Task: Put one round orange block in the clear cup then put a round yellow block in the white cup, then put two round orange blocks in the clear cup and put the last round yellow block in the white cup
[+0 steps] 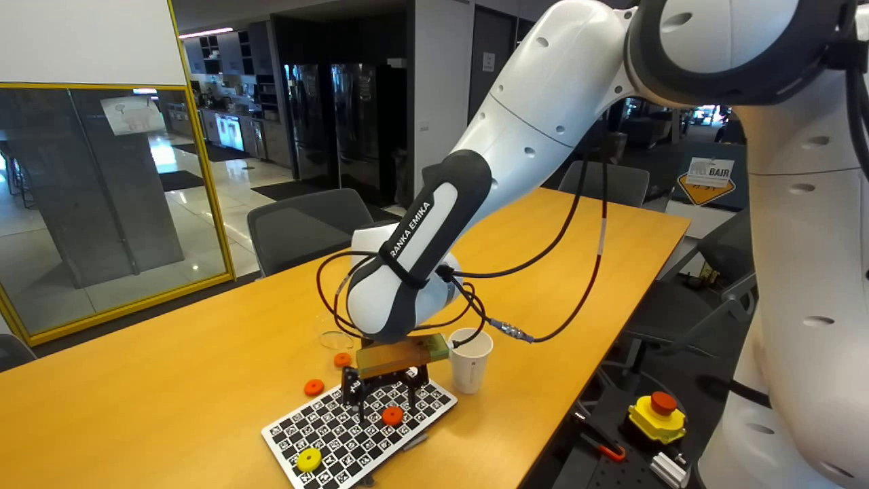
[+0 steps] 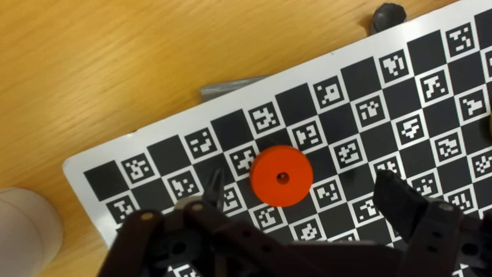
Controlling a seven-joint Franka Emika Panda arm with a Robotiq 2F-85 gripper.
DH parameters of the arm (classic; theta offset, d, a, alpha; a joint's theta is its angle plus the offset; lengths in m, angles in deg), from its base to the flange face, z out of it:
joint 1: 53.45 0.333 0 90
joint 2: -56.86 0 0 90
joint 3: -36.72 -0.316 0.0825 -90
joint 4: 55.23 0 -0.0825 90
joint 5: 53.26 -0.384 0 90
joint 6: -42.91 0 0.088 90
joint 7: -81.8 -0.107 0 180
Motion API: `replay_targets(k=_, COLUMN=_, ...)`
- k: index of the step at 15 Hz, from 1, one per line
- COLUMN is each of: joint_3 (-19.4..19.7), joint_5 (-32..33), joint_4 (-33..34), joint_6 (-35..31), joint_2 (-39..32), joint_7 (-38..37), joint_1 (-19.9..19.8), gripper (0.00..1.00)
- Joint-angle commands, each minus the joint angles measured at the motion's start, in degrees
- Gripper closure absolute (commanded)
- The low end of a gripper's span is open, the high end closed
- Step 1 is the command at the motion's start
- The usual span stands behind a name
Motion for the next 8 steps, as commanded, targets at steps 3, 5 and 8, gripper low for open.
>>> replay_targets(k=3, joint_3=1.6, joint_5=-2.6, joint_4=1.1, joint_6=-1.5, joint_2=-1.4, joint_7=0.9, joint_1=0.9, gripper=0.00)
replay_targets(k=5, joint_3=2.1, joint_5=-2.3, joint_4=0.6, joint_6=-1.8, joint_2=-1.0, joint_7=0.6, joint_1=1.0, gripper=0.00)
replay_targets(k=8, joint_3=2.6, joint_5=-2.1, joint_4=0.5, joint_6=-2.0, joint_2=-0.9, joint_7=0.2, joint_1=1.2, gripper=0.00)
